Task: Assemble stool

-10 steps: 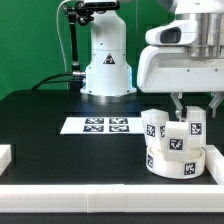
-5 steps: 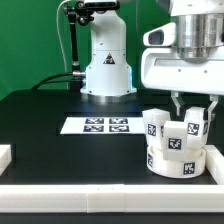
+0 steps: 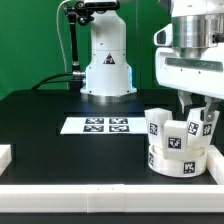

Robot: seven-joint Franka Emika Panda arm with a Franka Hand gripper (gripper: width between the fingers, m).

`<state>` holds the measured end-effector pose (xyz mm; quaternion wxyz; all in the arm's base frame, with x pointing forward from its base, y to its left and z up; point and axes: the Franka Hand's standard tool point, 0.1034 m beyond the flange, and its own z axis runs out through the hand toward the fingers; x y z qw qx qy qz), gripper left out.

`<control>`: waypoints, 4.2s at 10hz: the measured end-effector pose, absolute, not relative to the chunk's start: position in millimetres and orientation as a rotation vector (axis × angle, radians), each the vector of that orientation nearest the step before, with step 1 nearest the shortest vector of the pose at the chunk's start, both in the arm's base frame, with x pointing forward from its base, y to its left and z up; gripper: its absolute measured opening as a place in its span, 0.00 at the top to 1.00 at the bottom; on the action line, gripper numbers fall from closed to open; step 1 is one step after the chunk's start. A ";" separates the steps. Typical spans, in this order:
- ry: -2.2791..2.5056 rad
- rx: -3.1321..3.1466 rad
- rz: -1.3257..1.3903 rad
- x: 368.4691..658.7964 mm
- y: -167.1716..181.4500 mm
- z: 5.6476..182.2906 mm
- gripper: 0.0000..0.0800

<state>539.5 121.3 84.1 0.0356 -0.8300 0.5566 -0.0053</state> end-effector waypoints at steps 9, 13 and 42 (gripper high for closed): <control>2.521 -1.552 0.022 541.1 121.6 82.4 0.57; 2.565 -1.495 0.040 540.3 123.1 82.3 0.34; -0.807 -3.049 -0.134 548.3 132.7 96.4 0.19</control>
Offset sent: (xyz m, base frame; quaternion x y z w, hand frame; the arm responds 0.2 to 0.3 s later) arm -0.0043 -0.0302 -0.0015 0.0288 -0.0144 0.3513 0.9357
